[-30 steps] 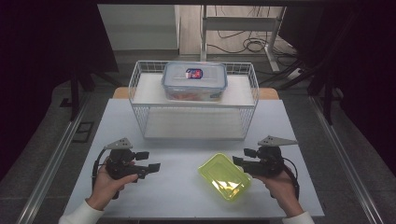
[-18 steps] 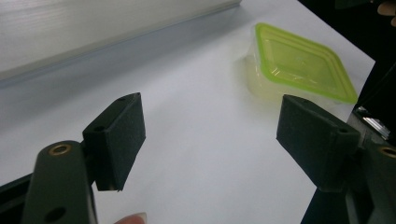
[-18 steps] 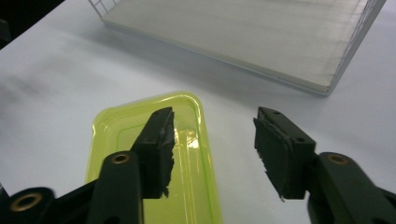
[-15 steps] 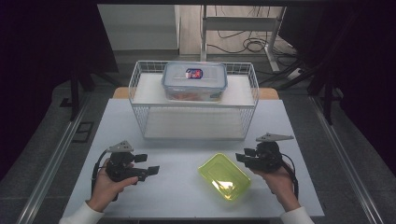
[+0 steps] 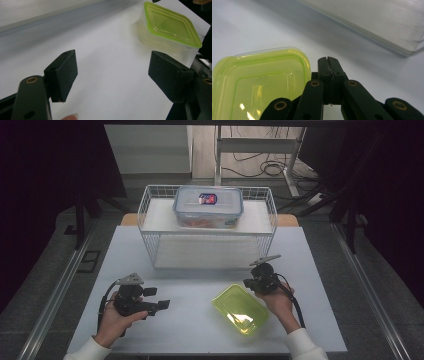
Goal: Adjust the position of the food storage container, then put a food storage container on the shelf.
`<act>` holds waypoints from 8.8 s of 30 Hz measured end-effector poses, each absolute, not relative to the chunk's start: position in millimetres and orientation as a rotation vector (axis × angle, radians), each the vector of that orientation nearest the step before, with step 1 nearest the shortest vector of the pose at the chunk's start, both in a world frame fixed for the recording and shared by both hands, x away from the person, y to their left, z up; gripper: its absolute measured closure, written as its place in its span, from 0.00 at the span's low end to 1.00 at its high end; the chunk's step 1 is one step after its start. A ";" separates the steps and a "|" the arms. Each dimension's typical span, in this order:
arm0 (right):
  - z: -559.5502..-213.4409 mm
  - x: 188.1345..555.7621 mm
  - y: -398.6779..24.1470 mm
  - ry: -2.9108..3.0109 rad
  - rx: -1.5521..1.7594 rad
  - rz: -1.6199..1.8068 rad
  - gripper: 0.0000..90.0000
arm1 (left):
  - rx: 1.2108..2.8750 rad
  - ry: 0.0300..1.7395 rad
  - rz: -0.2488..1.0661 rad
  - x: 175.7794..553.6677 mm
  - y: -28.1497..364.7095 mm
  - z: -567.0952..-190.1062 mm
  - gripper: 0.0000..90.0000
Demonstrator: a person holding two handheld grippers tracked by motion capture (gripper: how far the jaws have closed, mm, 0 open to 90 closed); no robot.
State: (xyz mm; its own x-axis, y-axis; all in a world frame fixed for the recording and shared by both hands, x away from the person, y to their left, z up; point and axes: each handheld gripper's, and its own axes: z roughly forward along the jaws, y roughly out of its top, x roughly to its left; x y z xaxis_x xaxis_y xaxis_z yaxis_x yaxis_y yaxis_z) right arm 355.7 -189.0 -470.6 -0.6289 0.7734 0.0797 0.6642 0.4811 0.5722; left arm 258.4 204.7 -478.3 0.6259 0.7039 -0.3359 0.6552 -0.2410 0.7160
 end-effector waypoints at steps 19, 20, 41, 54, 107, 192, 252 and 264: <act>-480.6 351.7 -121.0 2.684 0.988 0.848 0.99 | 1.970 1.071 0.064 259.5 203.3 -481.2 0.26; -480.2 350.1 -118.5 2.686 0.978 0.848 0.99 | 1.970 1.071 0.064 259.4 203.4 -481.3 0.26; -463.8 259.3 -249.4 2.566 1.224 0.790 0.99 | 1.984 1.050 0.047 261.1 199.1 -482.6 0.26; -478.8 266.6 -223.4 2.656 1.190 0.688 0.99 | 1.983 1.060 0.051 259.8 199.6 -482.4 0.26; -471.6 299.4 -224.5 2.532 1.421 1.410 0.53 | 1.760 1.180 -0.179 263.6 190.0 -493.1 0.25; -466.3 293.5 -212.4 2.506 1.489 1.663 0.90 | 1.675 1.124 -0.467 271.6 160.5 -494.7 0.89; -287.9 369.7 -188.7 2.329 1.209 1.839 0.90 | 1.671 0.952 -0.305 360.6 190.5 -297.9 0.89; -260.1 413.1 -182.5 2.333 1.250 1.831 0.90 | 1.669 0.965 -0.326 408.8 197.9 -270.6 0.89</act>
